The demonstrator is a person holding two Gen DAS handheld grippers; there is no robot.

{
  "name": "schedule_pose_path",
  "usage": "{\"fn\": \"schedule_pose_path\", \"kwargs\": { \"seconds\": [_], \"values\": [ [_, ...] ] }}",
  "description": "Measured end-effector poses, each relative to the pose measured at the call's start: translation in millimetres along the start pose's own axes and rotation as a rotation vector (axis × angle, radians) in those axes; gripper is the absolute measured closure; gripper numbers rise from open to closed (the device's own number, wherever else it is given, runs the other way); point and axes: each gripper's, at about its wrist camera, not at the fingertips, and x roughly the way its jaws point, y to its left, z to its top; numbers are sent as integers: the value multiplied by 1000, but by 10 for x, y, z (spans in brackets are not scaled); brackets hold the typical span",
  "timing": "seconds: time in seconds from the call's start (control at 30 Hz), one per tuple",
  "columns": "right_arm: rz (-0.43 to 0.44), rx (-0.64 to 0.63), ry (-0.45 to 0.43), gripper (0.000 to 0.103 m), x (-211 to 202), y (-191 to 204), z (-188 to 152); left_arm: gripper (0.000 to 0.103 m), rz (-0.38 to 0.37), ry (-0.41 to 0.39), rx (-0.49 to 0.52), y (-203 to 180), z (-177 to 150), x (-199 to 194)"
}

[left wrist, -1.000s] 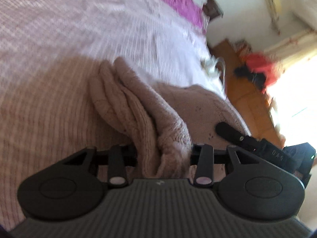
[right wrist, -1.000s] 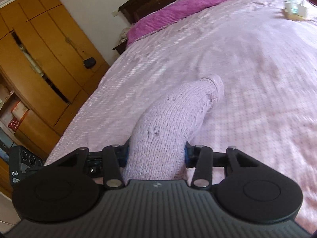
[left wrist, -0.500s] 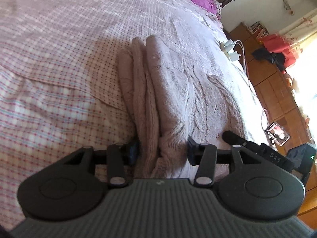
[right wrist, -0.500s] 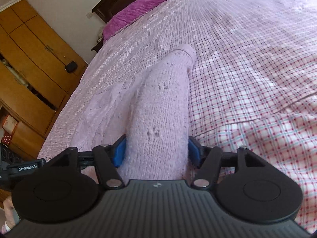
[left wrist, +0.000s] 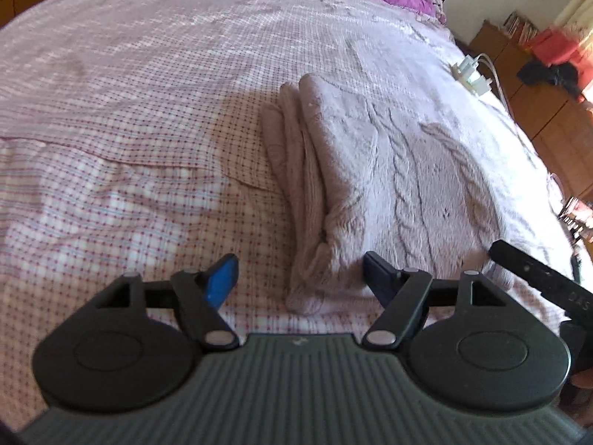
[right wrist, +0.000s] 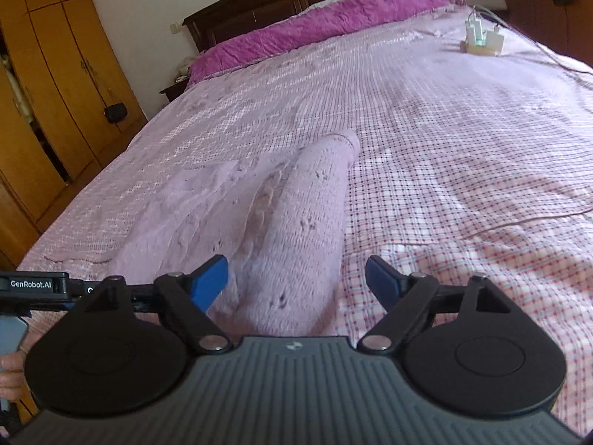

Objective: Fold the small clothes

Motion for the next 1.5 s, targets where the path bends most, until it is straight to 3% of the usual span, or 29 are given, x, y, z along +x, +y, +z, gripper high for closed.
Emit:
{"fn": "schedule_pose_path", "kwargs": {
  "seconds": [0.17,0.5,0.77,1.5],
  "values": [
    [-29,-19,-9,12,-106,23,-165,28,75,-25,88,-177,-204,-47],
    [-89,-47,22,6,35,52,-443,24,212,-62,159,-405,-497,137],
    [-121,-87,36,2,174,105,-532,21,253,-81,175,-485,-542,188],
    [-124,-82,39,1,202,99,-538,20,259,-87,187,-498,-553,212]
  ]
}}
